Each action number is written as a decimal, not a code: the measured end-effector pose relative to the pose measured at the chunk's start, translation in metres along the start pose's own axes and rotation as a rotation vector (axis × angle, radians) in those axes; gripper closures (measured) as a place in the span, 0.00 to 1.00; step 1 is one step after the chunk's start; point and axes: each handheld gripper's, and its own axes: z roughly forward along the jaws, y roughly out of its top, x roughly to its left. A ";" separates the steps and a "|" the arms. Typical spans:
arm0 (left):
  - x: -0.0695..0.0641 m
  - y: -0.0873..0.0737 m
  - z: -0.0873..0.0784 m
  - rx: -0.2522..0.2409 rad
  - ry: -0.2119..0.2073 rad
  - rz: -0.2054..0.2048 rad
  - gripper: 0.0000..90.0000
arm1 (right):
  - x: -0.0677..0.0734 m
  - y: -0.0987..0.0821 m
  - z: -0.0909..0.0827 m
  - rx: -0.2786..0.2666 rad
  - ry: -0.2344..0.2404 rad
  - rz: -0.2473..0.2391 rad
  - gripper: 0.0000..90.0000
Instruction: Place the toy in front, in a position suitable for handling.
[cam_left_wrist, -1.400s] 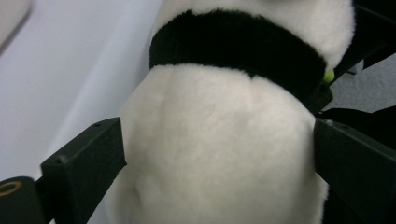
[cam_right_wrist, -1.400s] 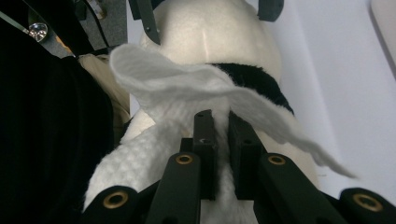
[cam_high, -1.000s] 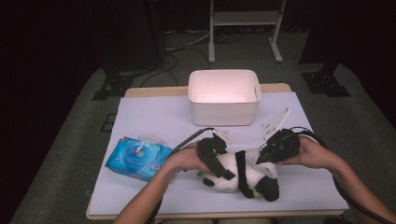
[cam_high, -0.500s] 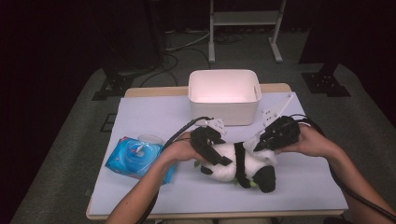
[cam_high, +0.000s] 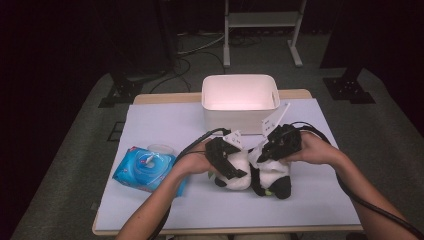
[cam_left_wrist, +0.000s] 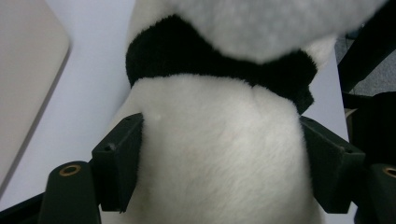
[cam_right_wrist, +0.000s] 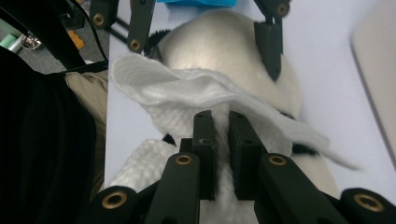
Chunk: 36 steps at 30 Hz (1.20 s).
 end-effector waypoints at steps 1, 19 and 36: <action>-0.001 -0.001 0.000 0.001 0.001 0.002 0.23 | 0.003 0.003 0.005 0.015 -0.001 -0.015 0.91; -0.015 -0.013 -0.007 -0.048 -0.025 -0.020 0.14 | 0.020 -0.035 -0.024 -0.010 -0.035 0.032 0.91; -0.018 -0.026 -0.013 -0.072 -0.024 -0.073 0.12 | 0.038 -0.058 -0.029 -0.006 -0.056 0.037 0.91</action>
